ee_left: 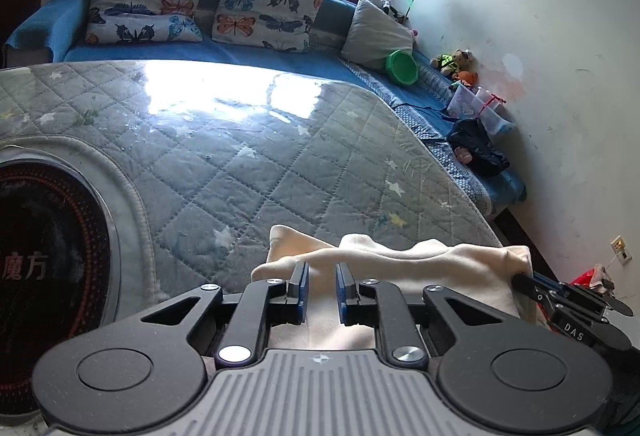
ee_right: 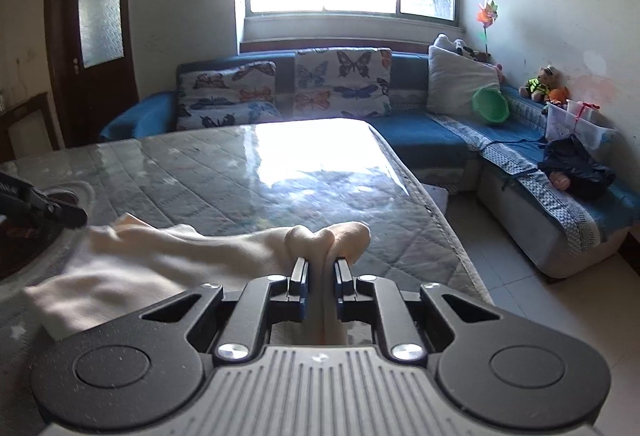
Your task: Fold clothes
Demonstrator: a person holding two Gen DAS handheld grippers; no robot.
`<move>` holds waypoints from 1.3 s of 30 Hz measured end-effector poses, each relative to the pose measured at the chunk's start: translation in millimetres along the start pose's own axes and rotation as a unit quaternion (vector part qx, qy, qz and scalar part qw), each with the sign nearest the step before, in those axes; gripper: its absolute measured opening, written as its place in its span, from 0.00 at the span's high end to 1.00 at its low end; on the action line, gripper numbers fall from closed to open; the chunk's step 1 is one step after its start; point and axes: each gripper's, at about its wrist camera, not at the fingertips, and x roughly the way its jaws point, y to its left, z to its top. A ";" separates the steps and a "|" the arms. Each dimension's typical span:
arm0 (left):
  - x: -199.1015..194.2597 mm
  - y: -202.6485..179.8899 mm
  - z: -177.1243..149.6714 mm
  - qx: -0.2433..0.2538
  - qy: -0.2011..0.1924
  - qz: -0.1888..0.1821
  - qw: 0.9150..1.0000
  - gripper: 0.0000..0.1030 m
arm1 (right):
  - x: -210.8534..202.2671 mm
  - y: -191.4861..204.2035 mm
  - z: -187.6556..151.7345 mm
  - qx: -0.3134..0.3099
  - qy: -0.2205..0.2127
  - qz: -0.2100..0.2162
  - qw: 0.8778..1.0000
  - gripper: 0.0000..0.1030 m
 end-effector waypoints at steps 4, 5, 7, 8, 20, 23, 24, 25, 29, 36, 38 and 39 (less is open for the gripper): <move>6.3 1.5 -3.0 0.000 0.011 0.002 1.000 0.85 | 12.0 -0.8 -5.3 -0.001 0.019 -0.008 1.000 0.88; 7.7 2.0 -3.8 -0.001 0.013 0.003 1.000 0.84 | 14.7 -1.2 -6.7 -0.002 0.022 -0.011 1.000 0.88; 9.6 2.4 -5.4 0.000 0.018 0.005 1.000 0.85 | 19.0 -2.9 -8.9 -0.003 0.024 -0.025 0.999 0.87; 10.2 2.4 -6.2 0.000 0.019 0.005 1.000 0.84 | 20.5 -4.1 -9.0 0.000 0.026 -0.029 0.999 0.86; 21.6 -12.4 -6.6 0.017 0.020 -0.003 1.000 0.84 | 40.0 13.8 -0.5 -0.006 0.021 0.007 1.000 0.61; 28.5 -13.2 -2.5 0.018 0.023 0.000 1.000 0.84 | 51.2 19.2 0.2 -0.009 0.027 0.010 1.000 0.56; 30.3 -13.4 -2.0 0.018 0.024 0.001 1.000 0.84 | 54.6 19.9 -0.2 -0.009 0.029 0.011 0.999 0.55; 32.6 -13.7 -1.2 0.018 0.025 0.003 1.000 0.84 | 58.0 20.6 -0.6 -0.009 0.031 0.011 0.999 0.52; 42.5 -12.8 0.3 0.015 0.033 0.010 0.999 0.83 | 68.1 20.3 -1.4 -0.010 0.037 0.011 0.999 0.45; 46.3 -13.5 -2.6 0.016 0.038 0.014 0.999 0.79 | 66.9 15.9 -3.3 -0.006 0.038 0.007 0.999 0.35; 42.2 -15.9 -4.1 0.021 0.035 0.014 0.999 0.71 | 60.4 17.5 -3.4 -0.008 0.033 0.007 0.999 0.30; 39.6 -17.4 -5.3 0.024 0.032 0.015 0.999 0.69 | 57.2 18.3 -3.5 -0.009 0.031 0.008 0.999 0.28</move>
